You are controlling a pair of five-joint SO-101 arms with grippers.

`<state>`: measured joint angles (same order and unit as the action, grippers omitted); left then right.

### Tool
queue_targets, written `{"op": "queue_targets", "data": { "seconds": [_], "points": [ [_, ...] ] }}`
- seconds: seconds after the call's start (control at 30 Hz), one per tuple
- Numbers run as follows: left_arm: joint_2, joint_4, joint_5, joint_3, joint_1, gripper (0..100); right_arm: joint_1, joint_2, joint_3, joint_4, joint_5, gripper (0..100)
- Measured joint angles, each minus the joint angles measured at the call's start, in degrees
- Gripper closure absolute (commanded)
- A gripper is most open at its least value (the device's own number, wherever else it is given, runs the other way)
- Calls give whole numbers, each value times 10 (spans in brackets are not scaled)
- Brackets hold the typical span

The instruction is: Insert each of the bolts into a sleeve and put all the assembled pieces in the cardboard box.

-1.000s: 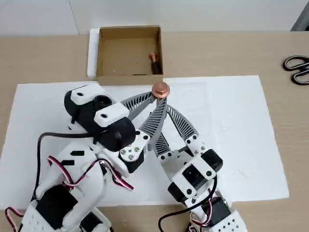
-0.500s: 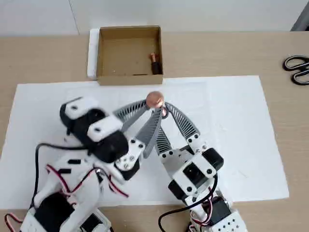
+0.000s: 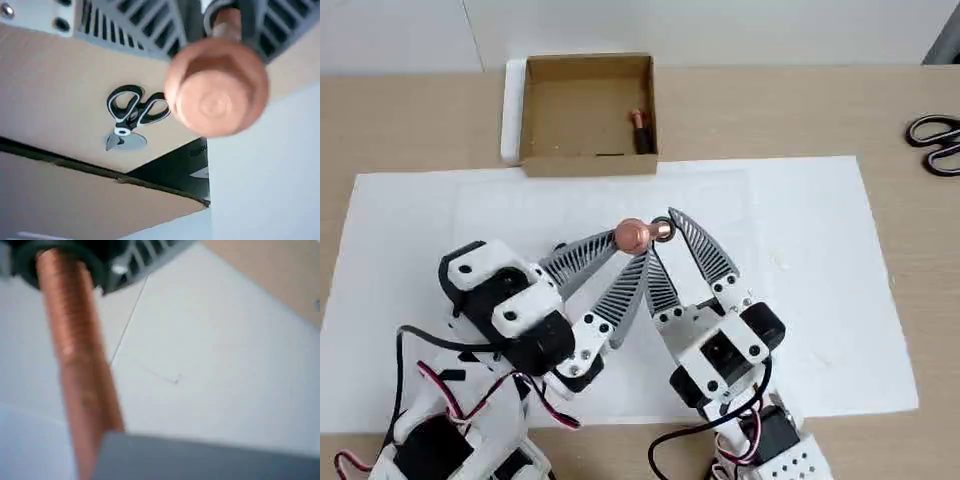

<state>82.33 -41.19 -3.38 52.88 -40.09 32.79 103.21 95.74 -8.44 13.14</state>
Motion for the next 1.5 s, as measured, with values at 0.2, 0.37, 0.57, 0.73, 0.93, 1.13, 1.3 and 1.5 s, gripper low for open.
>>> {"op": "queue_targets", "data": {
  "seconds": [0.2,0.37,0.57,0.73,0.93,1.13,1.3,1.5],
  "points": [
    [-5,-14,27,3,-28,994,-1,1,0,-1,-2,994],
    [-4,-15,30,3,-27,994,-3,0,0,36,-1,994],
    [-2,-15,30,2,-27,994,-1,3,0,38,-1,994],
    [0,-15,30,2,-27,993,-1,1,0,40,-1,994],
    [6,9,29,-39,23,951,-2,1,0,43,-1,994],
    [5,16,30,-42,97,809,-2,1,0,43,-1,994],
    [6,10,30,-42,105,809,-2,1,0,43,-1,994],
    [6,-57,30,-40,125,809,-2,1,0,57,-1,994]
  ]
}}
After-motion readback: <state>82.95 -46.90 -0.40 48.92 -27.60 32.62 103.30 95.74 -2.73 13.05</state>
